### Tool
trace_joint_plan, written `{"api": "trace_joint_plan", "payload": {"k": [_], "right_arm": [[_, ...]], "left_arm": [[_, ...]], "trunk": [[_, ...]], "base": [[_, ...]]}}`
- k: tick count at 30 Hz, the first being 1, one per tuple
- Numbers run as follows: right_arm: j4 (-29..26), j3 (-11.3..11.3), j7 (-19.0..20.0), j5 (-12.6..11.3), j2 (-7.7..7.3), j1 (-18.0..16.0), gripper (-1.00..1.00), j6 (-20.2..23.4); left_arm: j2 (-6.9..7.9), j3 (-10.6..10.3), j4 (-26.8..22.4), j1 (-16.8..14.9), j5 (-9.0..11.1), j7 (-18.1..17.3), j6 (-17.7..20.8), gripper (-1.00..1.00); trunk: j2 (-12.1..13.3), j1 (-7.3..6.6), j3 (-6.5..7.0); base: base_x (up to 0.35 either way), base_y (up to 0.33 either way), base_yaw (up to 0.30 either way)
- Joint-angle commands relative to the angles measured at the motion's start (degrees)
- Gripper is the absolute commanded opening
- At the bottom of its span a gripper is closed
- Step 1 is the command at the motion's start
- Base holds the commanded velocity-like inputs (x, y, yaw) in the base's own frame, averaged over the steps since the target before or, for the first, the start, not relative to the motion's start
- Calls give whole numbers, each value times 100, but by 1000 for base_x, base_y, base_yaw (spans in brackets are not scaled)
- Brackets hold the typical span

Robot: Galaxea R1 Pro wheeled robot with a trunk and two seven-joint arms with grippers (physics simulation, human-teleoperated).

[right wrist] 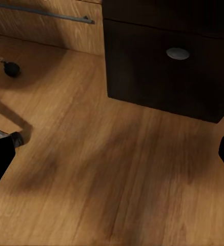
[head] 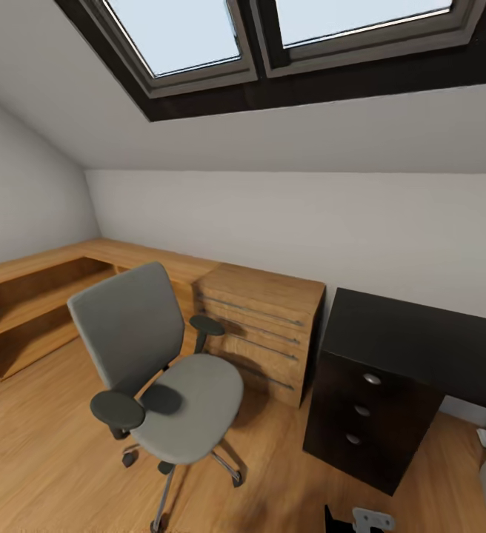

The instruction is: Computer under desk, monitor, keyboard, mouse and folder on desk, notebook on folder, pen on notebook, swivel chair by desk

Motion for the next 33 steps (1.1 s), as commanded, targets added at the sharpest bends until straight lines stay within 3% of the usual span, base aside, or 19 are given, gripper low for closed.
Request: {"api": "trace_joint_plan", "payload": {"k": [1,15,26,33], "right_arm": [[13,51,-39,-17,7,-5,100,-21],[12,57,-108,-30,35,-4,100,-23],[12,50,-111,-38,159,-4,100,-19],[12,50,-111,-34,170,-4,100,-29]], "left_arm": [[0,-14,6,-4,28,6,-20,100],[11,-4,13,-4,47,2,-20,100],[7,6,-5,-4,55,2,-28,100],[7,4,-25,-4,54,2,-35,100]], "trunk": [[38,-23,13],[600,-330,264],[1041,-572,468],[1041,-572,488]], "base": [[0,0,271],[0,0,272],[0,0,273],[0,0,273]]}}
